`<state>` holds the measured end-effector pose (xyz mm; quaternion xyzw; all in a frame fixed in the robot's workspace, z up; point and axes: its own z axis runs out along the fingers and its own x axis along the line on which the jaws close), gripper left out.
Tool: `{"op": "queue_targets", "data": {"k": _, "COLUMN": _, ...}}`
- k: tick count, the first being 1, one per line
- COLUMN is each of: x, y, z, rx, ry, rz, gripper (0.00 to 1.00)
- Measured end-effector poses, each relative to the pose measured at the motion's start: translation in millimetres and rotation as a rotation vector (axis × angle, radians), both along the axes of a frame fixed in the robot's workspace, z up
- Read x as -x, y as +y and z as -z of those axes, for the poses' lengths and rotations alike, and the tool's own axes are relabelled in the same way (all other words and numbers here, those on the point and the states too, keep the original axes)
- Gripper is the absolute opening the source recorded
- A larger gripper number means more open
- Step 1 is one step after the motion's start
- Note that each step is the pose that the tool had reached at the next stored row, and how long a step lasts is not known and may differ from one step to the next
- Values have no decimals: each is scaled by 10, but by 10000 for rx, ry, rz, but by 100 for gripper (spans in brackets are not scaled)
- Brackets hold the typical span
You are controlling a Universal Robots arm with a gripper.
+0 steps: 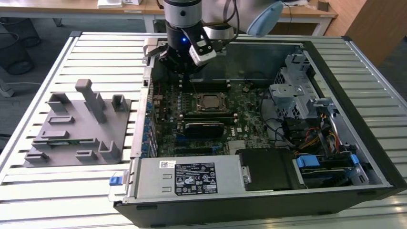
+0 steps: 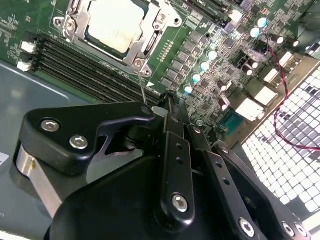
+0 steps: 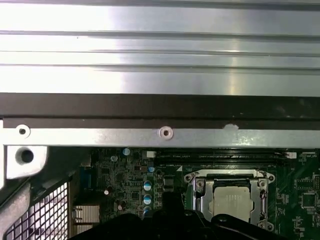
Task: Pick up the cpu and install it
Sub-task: 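Install the first cpu locking lever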
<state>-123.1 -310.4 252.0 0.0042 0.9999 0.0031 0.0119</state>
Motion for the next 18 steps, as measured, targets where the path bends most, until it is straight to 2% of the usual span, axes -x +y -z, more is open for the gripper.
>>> {"op": "queue_targets", "data": {"k": 5, "x": -6, "y": 57, "z": 4, "rx": -1, "ry": 0, "rz": 1, "gripper": 11}}
{"op": "queue_targets", "data": {"k": 8, "x": -58, "y": 66, "z": 5, "rx": 0, "ry": 20, "rz": -2, "gripper": 11}}
{"op": "queue_targets", "data": {"k": 11, "x": -175, "y": 67, "z": 7, "rx": -2, "ry": 86, "rz": -6, "gripper": 11}}
{"op": "queue_targets", "data": {"k": 15, "x": -342, "y": 67, "z": 9, "rx": 0, "ry": 207, "rz": -9, "gripper": 11}}
{"op": "queue_targets", "data": {"k": 18, "x": -379, "y": 65, "z": 10, "rx": -1, "ry": 221, "rz": -11, "gripper": 11}}
